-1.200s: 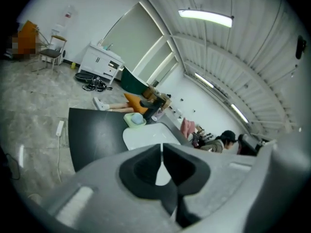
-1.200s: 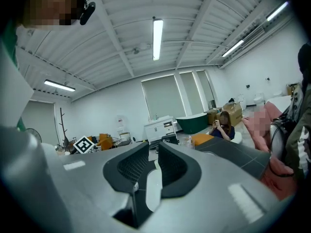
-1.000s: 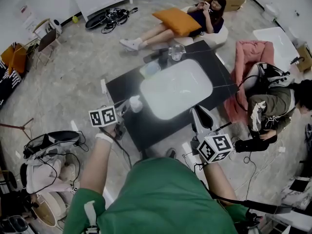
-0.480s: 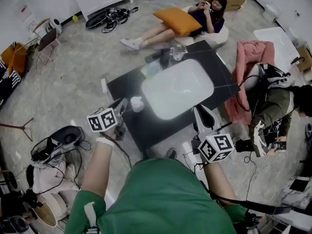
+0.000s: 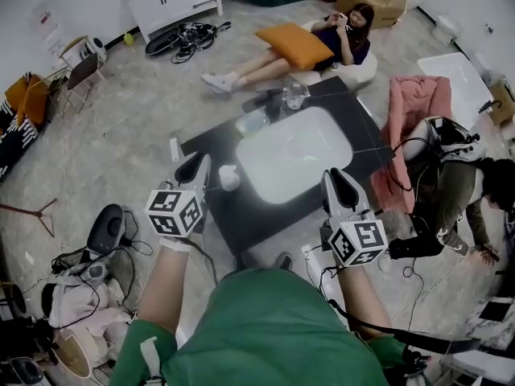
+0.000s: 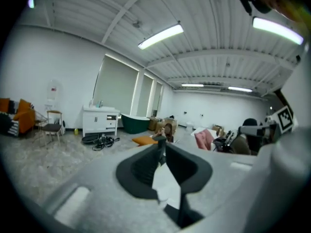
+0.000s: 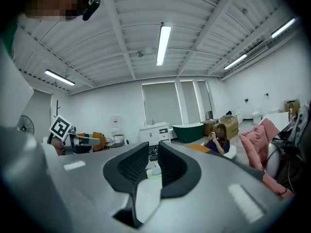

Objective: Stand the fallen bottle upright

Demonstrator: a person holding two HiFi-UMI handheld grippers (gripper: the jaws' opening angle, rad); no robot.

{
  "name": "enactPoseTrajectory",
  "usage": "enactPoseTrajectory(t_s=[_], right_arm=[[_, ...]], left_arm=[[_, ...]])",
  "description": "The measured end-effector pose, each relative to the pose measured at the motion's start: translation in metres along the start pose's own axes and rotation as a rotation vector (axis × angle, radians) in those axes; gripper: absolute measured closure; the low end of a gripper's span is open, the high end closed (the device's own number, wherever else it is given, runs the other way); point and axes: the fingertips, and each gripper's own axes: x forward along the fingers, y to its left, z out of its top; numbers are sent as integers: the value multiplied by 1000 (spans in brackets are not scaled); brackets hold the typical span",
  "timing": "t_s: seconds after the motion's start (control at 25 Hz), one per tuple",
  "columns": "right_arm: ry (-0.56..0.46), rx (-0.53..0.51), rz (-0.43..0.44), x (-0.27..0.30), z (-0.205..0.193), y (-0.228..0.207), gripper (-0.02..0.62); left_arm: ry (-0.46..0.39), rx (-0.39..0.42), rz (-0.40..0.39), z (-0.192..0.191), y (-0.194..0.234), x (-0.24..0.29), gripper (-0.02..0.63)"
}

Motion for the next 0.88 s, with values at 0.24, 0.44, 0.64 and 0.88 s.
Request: enactPoseTrajectory(t_s=[0.24,0.44,0.64,0.88], right_arm=[[-73,-77,-4,-3,32,5,535],[-143,-165,11,-9,57,14,535],[-177,-209,20,-12,75,21,535],[-213,-220,26,-15,91,23,535]], left_arm=[[-104,178,-25,53,-38,-16,558],[-183,335,-14,92,-66,-33,558],[-253,466,-4,115,-91,-45,558],[-300,447,3,126,-97,-51,558]])
